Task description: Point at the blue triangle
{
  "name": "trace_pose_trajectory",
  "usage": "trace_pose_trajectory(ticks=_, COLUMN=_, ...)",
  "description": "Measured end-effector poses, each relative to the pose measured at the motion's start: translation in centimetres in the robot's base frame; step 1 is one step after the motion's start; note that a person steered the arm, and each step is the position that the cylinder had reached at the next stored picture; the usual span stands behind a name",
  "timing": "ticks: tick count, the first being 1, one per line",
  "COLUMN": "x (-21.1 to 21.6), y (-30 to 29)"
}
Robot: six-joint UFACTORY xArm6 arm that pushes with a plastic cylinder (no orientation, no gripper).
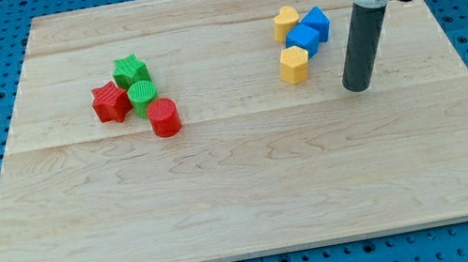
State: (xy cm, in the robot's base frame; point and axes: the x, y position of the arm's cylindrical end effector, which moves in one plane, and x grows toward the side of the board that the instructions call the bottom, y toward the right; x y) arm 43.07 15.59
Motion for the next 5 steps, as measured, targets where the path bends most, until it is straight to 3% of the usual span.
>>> trace_pose_trajectory(ticks=2, x=-3.2, y=3.0)
trace_pose_trajectory(ticks=5, x=-11.8, y=0.8)
